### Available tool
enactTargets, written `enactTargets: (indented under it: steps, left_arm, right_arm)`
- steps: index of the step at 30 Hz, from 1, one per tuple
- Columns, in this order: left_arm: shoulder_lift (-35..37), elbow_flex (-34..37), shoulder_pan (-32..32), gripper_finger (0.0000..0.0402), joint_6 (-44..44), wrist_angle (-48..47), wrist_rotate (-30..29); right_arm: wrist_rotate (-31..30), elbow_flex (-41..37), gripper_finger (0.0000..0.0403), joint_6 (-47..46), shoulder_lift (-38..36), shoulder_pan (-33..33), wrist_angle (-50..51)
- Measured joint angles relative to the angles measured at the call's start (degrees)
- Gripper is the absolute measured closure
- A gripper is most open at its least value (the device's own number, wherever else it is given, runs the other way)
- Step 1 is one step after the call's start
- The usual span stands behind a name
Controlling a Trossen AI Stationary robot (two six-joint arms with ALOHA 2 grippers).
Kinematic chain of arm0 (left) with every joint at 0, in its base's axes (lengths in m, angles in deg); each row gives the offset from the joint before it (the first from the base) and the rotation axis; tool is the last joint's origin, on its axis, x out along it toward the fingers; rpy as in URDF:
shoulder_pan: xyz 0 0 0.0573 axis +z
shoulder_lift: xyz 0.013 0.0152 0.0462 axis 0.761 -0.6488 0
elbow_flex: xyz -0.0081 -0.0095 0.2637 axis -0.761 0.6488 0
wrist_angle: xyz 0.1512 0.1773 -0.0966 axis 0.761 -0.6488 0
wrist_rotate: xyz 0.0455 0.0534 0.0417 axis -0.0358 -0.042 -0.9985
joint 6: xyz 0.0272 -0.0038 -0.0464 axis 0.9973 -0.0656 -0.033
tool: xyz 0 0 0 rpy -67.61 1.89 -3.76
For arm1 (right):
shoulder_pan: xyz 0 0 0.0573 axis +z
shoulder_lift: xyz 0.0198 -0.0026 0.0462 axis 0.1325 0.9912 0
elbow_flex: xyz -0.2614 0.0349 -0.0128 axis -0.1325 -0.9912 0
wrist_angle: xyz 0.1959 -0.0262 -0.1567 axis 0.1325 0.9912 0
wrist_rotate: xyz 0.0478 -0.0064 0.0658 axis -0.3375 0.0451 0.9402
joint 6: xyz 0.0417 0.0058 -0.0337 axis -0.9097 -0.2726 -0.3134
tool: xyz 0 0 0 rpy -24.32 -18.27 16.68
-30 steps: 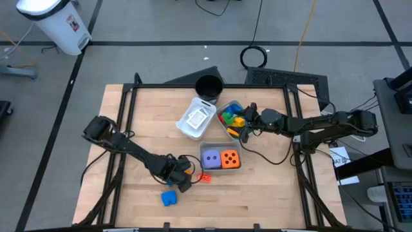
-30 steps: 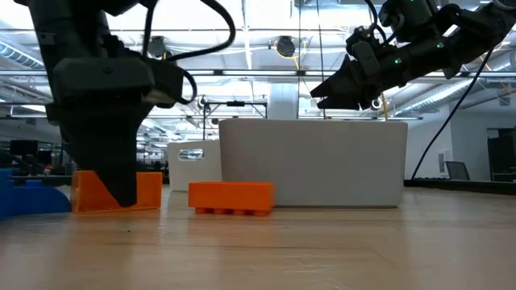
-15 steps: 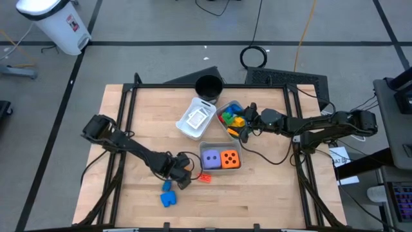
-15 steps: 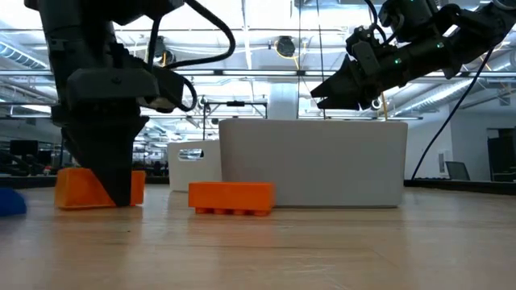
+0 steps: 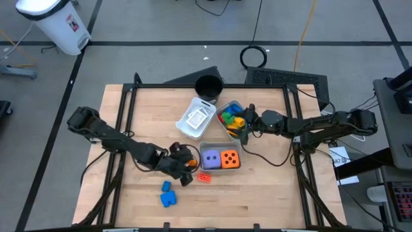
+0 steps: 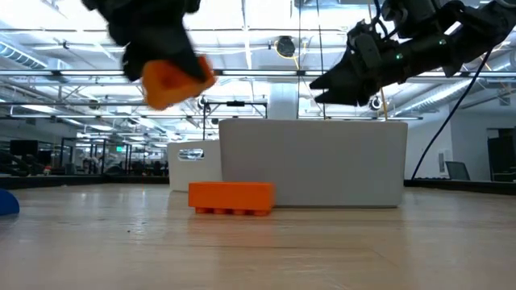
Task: Pick & Place Toys
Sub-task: Put the orange game piece into the top gray bin
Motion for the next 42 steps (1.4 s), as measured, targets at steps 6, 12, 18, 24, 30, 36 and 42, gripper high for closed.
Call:
enactTargets:
  steps: [6,12,18,24,30,36,42]
  left_arm:
    - [0.4,-0.1,1.7,0.0240,14.5,18.1,-1.8]
    - [0.0,-0.1,4.1,0.0241,23.4,31.6,-1.2]
    - [0.0,-0.1,6.0,0.0237,26.6,38.7,2.1]
    - [0.0,-0.1,7.1,0.0241,27.0,39.8,3.3]
    - [0.0,-0.1,7.1,0.0236,27.0,40.1,3.3]
    - [0.0,-0.1,7.4,0.0241,27.3,39.5,3.3]
    - [0.0,-0.1,7.6,0.0239,27.2,39.7,3.5]
  right_arm:
    - [6.2,0.0,0.0074,8.3,0.0,5.8,-5.8]
    - [-0.5,0.0,0.0074,29.3,3.3,17.7,-13.3]
    - [-10.7,1.3,0.0074,45.5,10.5,25.1,-26.7]
    - [-12.6,6.9,0.0074,51.9,18.9,26.6,-31.6]
    - [-14.1,10.8,0.0073,56.2,24.7,26.5,-38.6]
    - [-11.7,13.0,0.0073,55.8,27.5,26.5,-39.2]
    - [-12.0,13.5,0.0077,55.5,28.2,27.1,-40.5]
